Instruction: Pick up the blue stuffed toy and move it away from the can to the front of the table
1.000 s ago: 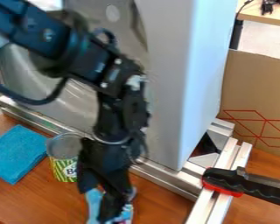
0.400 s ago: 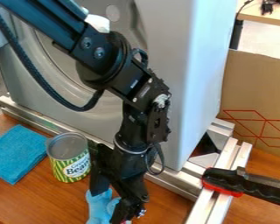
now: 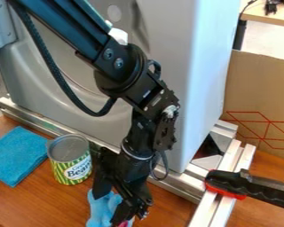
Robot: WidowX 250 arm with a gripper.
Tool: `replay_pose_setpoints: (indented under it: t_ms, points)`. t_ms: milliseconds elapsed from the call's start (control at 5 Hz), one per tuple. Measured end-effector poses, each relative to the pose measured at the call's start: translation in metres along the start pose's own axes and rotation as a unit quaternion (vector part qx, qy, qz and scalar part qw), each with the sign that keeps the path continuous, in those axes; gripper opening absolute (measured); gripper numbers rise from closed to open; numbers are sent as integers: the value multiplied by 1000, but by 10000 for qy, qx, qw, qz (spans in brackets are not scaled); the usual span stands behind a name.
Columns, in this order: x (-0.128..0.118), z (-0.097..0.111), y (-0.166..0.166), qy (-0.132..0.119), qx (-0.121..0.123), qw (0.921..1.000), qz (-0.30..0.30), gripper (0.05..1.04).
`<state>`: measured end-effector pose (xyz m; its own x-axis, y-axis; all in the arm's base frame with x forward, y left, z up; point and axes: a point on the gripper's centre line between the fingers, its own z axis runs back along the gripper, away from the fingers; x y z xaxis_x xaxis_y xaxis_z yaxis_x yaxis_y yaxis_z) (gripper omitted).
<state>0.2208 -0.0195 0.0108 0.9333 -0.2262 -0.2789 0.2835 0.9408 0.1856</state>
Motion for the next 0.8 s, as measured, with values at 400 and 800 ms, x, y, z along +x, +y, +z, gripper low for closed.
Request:
replay_pose_setpoints:
  t_ms: [400, 800]
  points:
    - [0, -1, -1, 12, -29, 10000, 43, 257]
    - [-13, 31, 0, -494, -209, 9984, 158, 125]
